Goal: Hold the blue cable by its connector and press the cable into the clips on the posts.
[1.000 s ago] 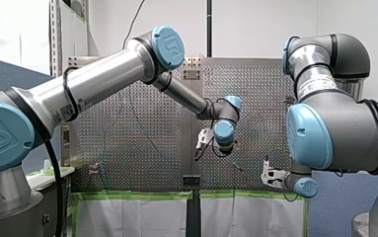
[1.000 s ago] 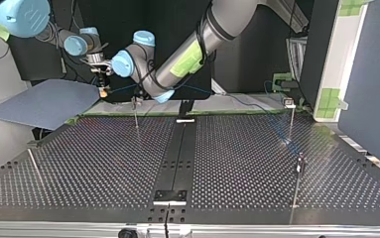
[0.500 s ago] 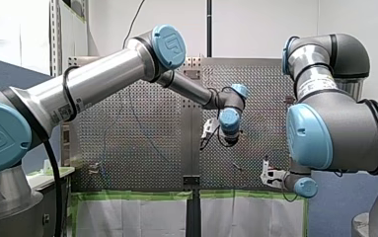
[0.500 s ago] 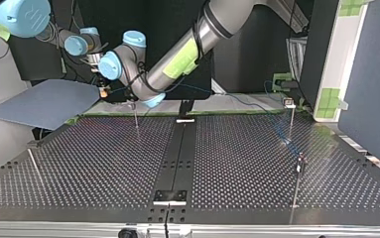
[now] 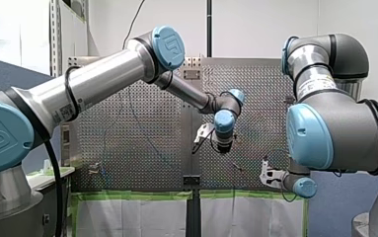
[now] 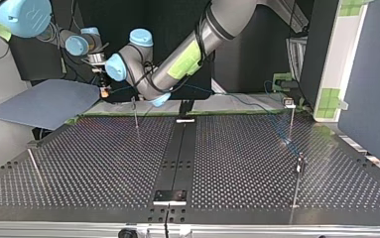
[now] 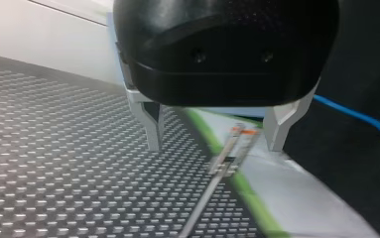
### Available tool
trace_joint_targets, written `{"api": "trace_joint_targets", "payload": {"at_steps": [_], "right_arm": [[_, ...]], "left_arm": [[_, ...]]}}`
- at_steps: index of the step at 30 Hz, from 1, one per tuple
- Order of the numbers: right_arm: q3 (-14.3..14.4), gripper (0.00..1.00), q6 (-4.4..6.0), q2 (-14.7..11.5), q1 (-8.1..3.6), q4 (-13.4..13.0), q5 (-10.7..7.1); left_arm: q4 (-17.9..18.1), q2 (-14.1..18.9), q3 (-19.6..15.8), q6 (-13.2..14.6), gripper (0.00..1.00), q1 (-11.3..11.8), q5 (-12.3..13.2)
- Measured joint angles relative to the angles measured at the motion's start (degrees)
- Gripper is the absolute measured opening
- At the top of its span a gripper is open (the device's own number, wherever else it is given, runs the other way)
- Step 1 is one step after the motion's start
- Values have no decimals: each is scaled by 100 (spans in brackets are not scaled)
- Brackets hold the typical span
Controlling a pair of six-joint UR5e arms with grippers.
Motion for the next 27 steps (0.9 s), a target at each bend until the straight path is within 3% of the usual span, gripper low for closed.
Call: {"api": "trace_joint_targets", "payload": {"at_steps": [5,15,21,27], "right_arm": [[1,0,0,0,6,3,3],[3,0,0,1,23,-3,5],[0,0,0,0,36,3,11],[0,0,0,0,52,-1,6]], "left_arm": [[-233,-3,-139,126,100,-24,200],[-737,-4,195,359,100,-97,701],[-1044,-4,267,315,100,-57,1006],[-1352,-4,269,77,100,-29,1221]]}}
